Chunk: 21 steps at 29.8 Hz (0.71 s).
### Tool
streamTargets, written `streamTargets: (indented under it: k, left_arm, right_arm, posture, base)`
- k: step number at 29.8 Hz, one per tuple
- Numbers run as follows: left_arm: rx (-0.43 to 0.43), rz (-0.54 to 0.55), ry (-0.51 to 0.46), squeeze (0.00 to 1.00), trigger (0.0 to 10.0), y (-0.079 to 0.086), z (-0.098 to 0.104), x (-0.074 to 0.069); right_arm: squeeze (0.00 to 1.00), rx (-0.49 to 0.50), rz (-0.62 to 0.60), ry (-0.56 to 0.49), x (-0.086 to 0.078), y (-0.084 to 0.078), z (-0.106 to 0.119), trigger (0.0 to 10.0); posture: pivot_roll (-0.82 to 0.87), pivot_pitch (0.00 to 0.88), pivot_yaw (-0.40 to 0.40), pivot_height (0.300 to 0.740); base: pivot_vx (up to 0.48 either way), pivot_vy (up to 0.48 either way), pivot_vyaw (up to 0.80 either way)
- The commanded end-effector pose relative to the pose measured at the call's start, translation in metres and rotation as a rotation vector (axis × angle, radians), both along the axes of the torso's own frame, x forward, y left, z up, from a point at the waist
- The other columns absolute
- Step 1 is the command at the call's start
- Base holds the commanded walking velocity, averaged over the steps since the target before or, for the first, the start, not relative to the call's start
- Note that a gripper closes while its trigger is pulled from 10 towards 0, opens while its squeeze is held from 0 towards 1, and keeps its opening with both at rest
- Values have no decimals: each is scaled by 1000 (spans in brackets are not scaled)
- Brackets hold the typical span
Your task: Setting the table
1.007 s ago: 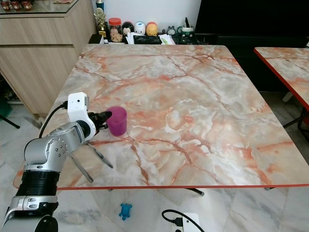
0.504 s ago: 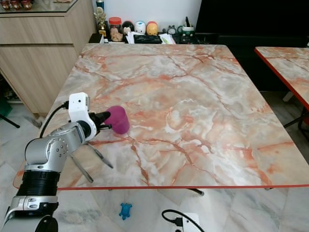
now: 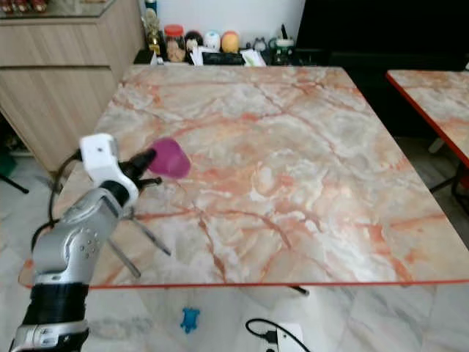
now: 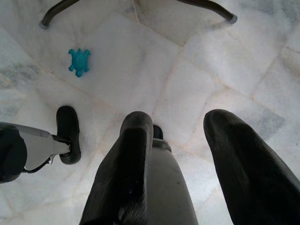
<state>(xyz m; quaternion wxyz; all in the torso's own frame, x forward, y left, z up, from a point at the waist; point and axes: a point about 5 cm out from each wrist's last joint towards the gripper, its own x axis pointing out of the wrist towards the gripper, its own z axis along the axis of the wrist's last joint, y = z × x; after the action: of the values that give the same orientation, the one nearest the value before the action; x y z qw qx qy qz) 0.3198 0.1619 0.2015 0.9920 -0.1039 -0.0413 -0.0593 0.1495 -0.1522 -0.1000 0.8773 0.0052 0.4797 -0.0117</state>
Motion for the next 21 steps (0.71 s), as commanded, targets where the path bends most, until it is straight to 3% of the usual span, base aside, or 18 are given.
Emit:
streamTargets:
  k: [1, 3, 8, 14, 21]
  left_arm:
    - [44, 15, -61, 0, 10000, 1, 2, -8]
    - [37, 35, -100, 0, 10000, 4, 2, -13]
    - [158, 89, -217, 0, 10000, 8, 0, -26]
    - [286, 137, -277, 0, 10000, 12, -13, -40]
    - [280, 153, -275, 0, 10000, 11, -21, -38]
  right_arm:
    - [0, -4, -10, 15, -5, -2, -2, 10000]
    - [0, -7, -10, 14, -5, -2, -2, 10000]
    - [0, -13, -2, 14, -4, -4, -2, 10000]
    - [0, -24, 4, 9, -4, -6, -1, 10000]
    - [0, -25, 6, 11, -5, -7, -2, 10000]
  posture:
    - [167, 30, -40, 740]
    - [168, 25, -45, 740]
    - [170, 10, -60, 740]
    - [164, 0, -70, 740]
    - [163, 0, -76, 740]
  base:
    - [0, 0, 0]
    - [0, 0, 0]
    - [0, 0, 0]
    - [0, 0, 0]
    - [0, 0, 0]
